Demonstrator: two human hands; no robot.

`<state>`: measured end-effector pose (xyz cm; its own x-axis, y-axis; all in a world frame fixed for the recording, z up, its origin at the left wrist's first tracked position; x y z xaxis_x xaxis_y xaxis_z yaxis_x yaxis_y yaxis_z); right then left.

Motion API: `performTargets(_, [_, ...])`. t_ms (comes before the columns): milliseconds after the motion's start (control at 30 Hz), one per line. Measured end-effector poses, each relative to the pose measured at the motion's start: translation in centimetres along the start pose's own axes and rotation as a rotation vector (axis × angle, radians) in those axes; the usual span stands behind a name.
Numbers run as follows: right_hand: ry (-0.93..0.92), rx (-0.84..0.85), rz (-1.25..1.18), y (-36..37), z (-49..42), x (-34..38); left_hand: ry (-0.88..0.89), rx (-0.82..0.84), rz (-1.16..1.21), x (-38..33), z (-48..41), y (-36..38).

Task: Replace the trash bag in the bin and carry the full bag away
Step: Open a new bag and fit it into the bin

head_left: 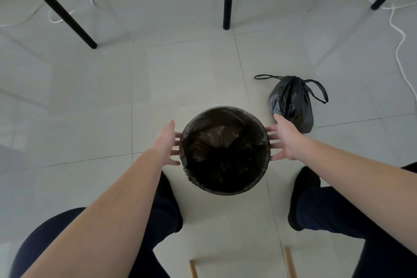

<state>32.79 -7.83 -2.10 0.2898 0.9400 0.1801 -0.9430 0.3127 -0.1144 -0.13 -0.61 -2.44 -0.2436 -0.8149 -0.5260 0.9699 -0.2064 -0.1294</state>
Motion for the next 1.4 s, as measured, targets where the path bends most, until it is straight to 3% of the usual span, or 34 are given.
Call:
performTargets(133, [-0.029,0.114,0.013,1.4,0.2,-0.6,0.030,0.223,0.080,-0.4,0.5,0.7])
performTargets(200, [-0.024,0.135,-0.018,1.6,0.0,-0.8,0.049,0.165,0.234,-0.1,0.3,0.5])
performTargets(267, [-0.018,0.096,-0.041,1.4,0.2,-0.9,0.061,0.004,0.383,0.3,0.1,0.1])
performTargets(367, [-0.014,-0.056,-0.010,0.5,0.8,-1.8,0.010,-0.230,0.280,1.5,1.4,0.1])
performTargets(500, [0.026,0.062,-0.016,1.8,1.5,-3.9,-0.107,-0.098,0.250,2.6,5.8,3.4])
performTargets(600, [-0.001,0.089,-0.022,2.2,1.7,-4.1,-0.058,0.012,0.349,3.4,5.9,4.8])
performTargets(733, [-0.013,0.017,-0.066,1.0,1.5,-4.0,0.027,-0.128,0.569,4.3,4.1,3.4])
performTargets(867, [-0.044,-0.054,-0.095,0.9,1.6,-3.8,-0.044,-0.242,0.412,4.1,4.1,2.9])
performTargets(1033, [-0.007,-0.031,0.002,1.0,1.3,-3.7,0.070,-0.026,0.296,2.5,4.1,4.8])
performTargets(1100, [-0.015,-0.103,0.040,0.7,1.1,-3.1,0.100,-0.083,0.334,2.1,3.2,4.5])
performTargets(1200, [-0.199,-0.227,0.061,0.6,0.8,-0.5,0.038,-0.241,0.319,2.0,2.4,3.4])
performTargets(1267, [-0.281,-0.186,0.071,1.1,0.8,1.2,0.008,-0.181,0.284,1.8,2.8,3.9])
performTargets(1400, [-0.251,-0.120,0.063,1.5,0.7,1.1,0.080,0.004,0.256,0.8,4.0,5.0])
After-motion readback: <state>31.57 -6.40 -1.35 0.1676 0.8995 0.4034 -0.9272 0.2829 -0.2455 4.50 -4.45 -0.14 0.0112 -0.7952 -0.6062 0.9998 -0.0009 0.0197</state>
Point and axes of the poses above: each hand's wrist, its own z-axis away from the middle knuckle, its own y-axis out of the palm, x = y × z, the point moved 3 cm from there along -z, towards the middle knuckle, and after that the axes turned 11 degrees about y, right-handed, at the moved point
